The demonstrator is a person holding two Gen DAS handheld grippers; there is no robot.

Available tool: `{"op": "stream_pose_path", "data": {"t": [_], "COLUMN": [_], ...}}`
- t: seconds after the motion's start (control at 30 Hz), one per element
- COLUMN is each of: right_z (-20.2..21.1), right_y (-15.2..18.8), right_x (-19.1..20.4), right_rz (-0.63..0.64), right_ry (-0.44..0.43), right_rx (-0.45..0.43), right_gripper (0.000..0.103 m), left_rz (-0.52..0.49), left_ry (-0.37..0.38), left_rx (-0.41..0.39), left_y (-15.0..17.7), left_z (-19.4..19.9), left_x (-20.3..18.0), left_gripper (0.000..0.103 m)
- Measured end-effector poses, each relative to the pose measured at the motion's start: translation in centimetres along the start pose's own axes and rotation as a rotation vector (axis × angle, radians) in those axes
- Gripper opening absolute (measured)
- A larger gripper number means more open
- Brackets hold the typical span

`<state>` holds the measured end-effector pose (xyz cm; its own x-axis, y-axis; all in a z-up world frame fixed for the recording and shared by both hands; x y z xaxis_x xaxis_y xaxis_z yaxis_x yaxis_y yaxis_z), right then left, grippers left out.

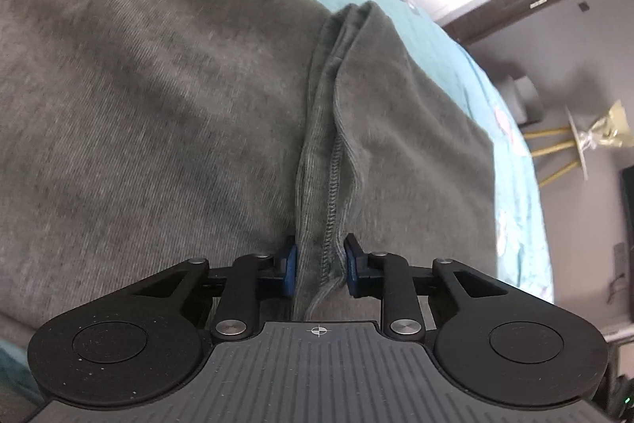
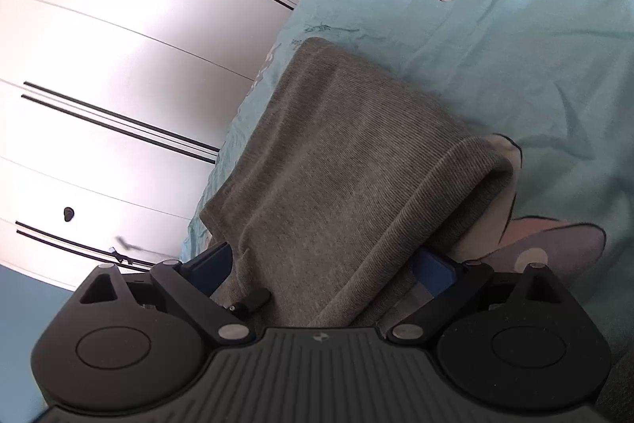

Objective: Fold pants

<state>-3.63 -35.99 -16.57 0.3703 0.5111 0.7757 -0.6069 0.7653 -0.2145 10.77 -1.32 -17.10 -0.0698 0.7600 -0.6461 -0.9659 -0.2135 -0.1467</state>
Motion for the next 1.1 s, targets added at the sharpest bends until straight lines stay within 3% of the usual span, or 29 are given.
{"op": "stream_pose_path", "data": {"t": [0.33,0.57,0.77,0.93,0.97,1.03,1.1], "right_z": [-0.3,-0.2,0.1,-0.3,-0.1,0.7,1.2], "right_y": [0.2,-0.1,-0.4,-0.5,-0.6,-0.7,-0.7], "right_x": [0.2,0.3,-0.9,-0.2,-0.3,-0.1,0.3], "right_rz": [0.033,0.035,-0.043,-0.002,0.0,0.044,0.058], "right_ry": [0.023,0.039,-0.022,-0.027,0.011,0.199,0.209], "right_rx": [0.027,-0.022,-0.021,-0.018,-0.043,-0.145,-0.146], "right_gripper": [0.097,0.097,0.097,0.097,0.097,0.097,0.097], "left_rz": [-0.041,-0.052,-0.029,-0.032,-0.032,-0.04,-0.013], "left_ry": [0.019,0.031,0.026,-0.009,-0.044,-0.146,-0.147], "left_rx": [-0.045,-0.078,-0.097,-0.096,-0.105,-0.162,-0.21], "left_y": [0.4,0.6,0.6,0.5,0.5,0.3,0.0], "left_z": [1.4,2.4,3.0,2.8,2.8,3.4,4.8], "left_x": [-0.1,-0.1,0.4,0.3,0.4,0.8,1.4], "left_gripper": [0.019,0.018,0.017,0.015,0.009,0.008,0.01]}}
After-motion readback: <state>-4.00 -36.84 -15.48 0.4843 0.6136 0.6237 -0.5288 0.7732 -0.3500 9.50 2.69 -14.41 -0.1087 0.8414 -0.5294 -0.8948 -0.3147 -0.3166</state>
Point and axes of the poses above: each gripper's, at about its wrist camera, not at the fingertips, and z roughly against the way its jaws point, x to its left, y to its underside, the point moved 2 cm from there along -z, roughly the way its jaws point, and after that the axes turned 5 degrees about x, right-handed, at the moved point
